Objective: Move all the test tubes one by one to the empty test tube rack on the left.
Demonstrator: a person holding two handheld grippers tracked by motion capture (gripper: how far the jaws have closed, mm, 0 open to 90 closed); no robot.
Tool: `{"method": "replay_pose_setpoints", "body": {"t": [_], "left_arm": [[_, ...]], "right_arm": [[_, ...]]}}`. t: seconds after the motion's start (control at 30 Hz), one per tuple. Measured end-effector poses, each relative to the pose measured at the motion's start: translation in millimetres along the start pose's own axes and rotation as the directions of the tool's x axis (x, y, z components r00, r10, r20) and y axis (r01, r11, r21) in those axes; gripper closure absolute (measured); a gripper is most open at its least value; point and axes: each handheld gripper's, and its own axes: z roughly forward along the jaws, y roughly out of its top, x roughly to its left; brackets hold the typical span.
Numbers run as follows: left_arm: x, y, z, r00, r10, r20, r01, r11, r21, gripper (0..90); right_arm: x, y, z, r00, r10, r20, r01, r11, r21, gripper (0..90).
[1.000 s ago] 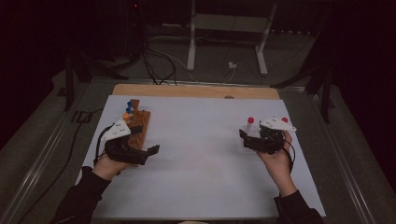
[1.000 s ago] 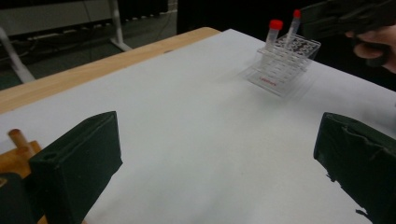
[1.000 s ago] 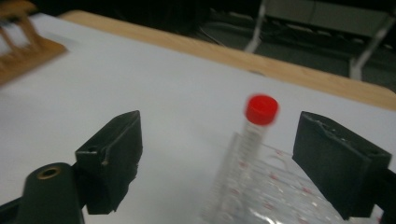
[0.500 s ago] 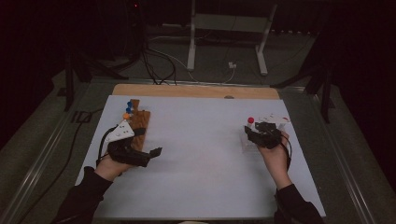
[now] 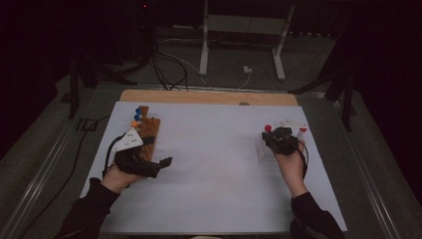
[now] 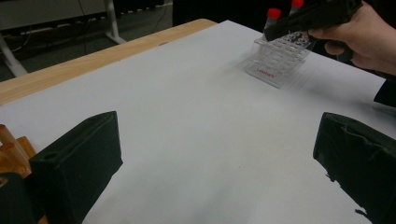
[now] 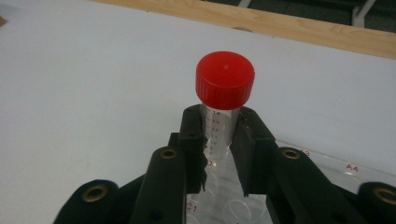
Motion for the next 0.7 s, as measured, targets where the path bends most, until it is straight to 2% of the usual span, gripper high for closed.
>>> {"method": "replay_pose_setpoints", "body": {"t": [0.43,0.7], "left_arm": [[0.0,0.0,0.3,1.0000,0.002,0.002,-0.002,1.0000,0.007,1.8],[-0.8,0.1,0.9,1.0000,0.001,0.008,-0.001,0.9999,0.010,1.9]], "right_arm": [[1.4,12.6,-32.0,0.9997,-0.023,0.003,0.023,0.994,-0.105,75.0],[4.6,23.5,-56.7,0.9982,-0.057,0.017,0.059,0.983,-0.174,75.0]]}}
